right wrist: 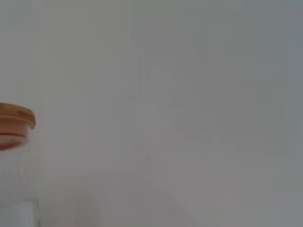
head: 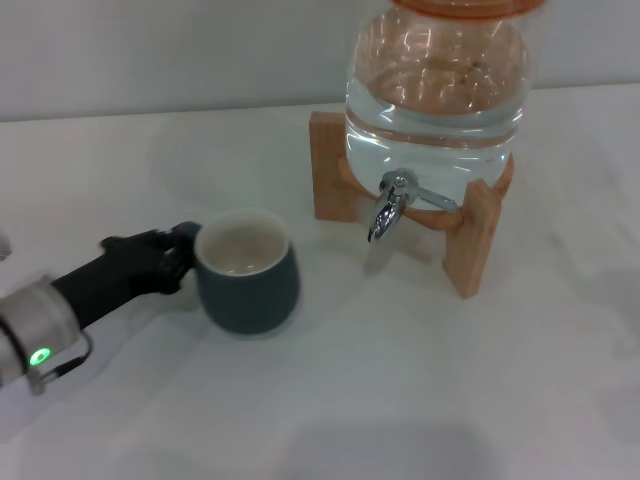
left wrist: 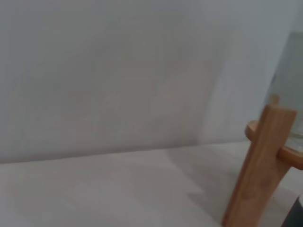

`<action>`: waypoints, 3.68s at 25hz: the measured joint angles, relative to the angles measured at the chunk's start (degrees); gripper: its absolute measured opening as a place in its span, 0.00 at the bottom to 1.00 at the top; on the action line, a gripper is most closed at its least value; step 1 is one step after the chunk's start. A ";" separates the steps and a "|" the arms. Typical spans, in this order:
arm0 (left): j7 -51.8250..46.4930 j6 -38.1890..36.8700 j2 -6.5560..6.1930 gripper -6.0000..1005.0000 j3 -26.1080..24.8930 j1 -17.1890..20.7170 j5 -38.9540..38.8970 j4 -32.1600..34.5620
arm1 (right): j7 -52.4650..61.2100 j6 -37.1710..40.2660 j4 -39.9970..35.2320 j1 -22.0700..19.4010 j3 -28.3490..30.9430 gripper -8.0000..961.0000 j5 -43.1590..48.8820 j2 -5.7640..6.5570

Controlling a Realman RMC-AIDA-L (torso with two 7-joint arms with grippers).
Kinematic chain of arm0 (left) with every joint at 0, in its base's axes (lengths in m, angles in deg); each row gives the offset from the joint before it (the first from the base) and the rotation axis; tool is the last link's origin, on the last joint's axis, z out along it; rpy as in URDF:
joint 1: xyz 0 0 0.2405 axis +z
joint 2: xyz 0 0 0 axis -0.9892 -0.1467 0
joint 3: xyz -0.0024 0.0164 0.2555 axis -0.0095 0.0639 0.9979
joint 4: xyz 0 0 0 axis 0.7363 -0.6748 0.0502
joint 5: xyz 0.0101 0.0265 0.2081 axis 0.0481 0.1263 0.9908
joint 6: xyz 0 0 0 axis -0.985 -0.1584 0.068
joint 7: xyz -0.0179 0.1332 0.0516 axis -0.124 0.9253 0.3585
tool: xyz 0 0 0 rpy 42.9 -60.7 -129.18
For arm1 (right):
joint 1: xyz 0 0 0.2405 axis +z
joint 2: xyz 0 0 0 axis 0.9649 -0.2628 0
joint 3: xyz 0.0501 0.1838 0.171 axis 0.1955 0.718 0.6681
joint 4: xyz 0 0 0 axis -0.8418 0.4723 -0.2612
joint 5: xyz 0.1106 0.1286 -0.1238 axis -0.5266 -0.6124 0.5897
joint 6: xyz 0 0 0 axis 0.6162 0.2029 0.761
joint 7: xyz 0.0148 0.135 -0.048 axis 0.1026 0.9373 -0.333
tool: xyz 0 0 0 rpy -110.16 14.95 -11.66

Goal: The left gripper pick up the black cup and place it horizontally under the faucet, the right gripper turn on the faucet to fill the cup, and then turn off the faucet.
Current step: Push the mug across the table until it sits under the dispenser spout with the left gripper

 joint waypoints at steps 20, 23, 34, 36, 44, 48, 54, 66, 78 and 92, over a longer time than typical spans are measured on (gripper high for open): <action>3.27 -6.38 0.62 0.15 1.61 -12.19 0.63 -11.14 | -0.02 -0.43 0.21 0.07 0.00 0.91 0.10 0.08; 3.44 -7.69 0.68 0.15 1.61 -12.95 1.44 -11.46 | -0.02 -0.42 0.21 0.07 0.00 0.91 0.11 0.09; 8.54 -11.50 0.75 0.15 1.23 -15.44 2.95 -14.27 | -0.02 -0.14 0.20 0.19 0.00 0.91 0.10 0.09; 9.34 -11.52 0.76 0.15 1.19 -15.54 2.92 -14.36 | -0.02 -0.03 0.20 0.24 0.00 0.91 0.10 0.09; 14.37 -11.19 0.92 0.14 1.01 -15.38 1.06 -15.06 | -0.02 0.37 0.20 0.65 0.00 0.91 0.10 0.09; 16.51 -11.09 0.97 0.14 0.65 -15.59 -0.07 -16.09 | -0.02 0.58 0.20 0.97 0.00 0.91 0.10 0.09; 17.88 -11.36 0.94 0.14 -1.73 -15.92 -0.37 -16.84 | -0.02 1.41 0.20 1.63 -0.02 0.91 0.10 0.09; 17.88 -13.49 0.90 0.13 -1.79 -16.84 1.37 -18.24 | -0.49 1.81 0.26 2.13 -0.09 0.91 0.10 0.09; 17.65 -14.12 0.86 0.13 -1.75 -16.70 1.47 -18.49 | -0.63 1.87 1.01 2.09 -0.09 0.90 0.12 0.09; 17.59 -14.32 0.84 0.40 -1.91 -16.75 1.21 -18.49 | -0.64 2.11 1.09 2.04 -0.09 0.90 0.20 0.09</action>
